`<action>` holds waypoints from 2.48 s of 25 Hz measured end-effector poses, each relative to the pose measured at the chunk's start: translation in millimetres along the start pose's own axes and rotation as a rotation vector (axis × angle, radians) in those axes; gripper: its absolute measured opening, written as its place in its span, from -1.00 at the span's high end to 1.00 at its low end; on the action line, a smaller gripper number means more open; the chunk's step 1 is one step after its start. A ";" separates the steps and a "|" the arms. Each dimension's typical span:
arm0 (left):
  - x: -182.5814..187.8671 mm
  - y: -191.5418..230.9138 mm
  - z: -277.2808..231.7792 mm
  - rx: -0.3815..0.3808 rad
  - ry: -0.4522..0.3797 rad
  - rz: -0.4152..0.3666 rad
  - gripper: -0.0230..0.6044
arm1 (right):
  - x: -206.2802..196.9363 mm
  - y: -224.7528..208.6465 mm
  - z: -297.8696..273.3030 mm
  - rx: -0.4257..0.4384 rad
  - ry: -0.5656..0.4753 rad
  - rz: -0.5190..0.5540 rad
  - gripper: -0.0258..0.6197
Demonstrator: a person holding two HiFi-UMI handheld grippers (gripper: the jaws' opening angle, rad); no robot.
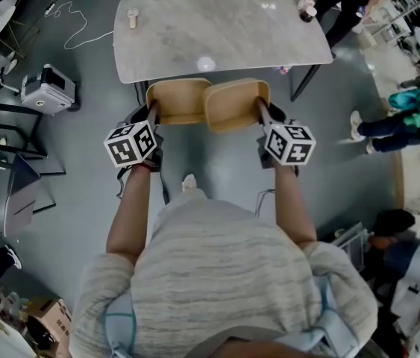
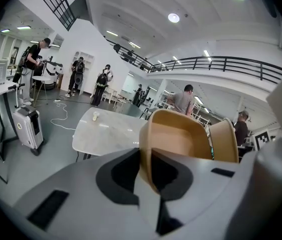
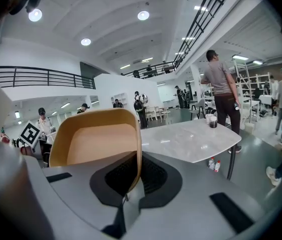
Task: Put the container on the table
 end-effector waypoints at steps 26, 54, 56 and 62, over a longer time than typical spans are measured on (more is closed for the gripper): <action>60.0 77.6 -80.9 0.011 0.004 -0.017 0.80 | 41.5 14.6 -136.6 0.022 0.024 0.036 0.91; 128.3 72.9 -235.1 0.159 -0.002 0.033 0.80 | 124.5 -94.4 -299.6 0.149 0.064 0.048 0.91; 132.0 68.3 -244.7 0.169 -0.007 0.033 0.80 | 130.5 -103.4 -308.4 0.162 0.066 0.058 0.91; 145.0 65.3 -261.3 0.184 -0.012 0.023 0.80 | 142.7 -112.4 -330.4 0.181 0.054 0.056 0.91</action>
Point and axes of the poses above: the fingertips, and each gripper's own axes: z backward along the fingers, y to its left, x out of its top, the point moved 10 cm from there along z, backward along the fingers, and after that the axes turned 6 degrees about -y, right-handed, at the moved point
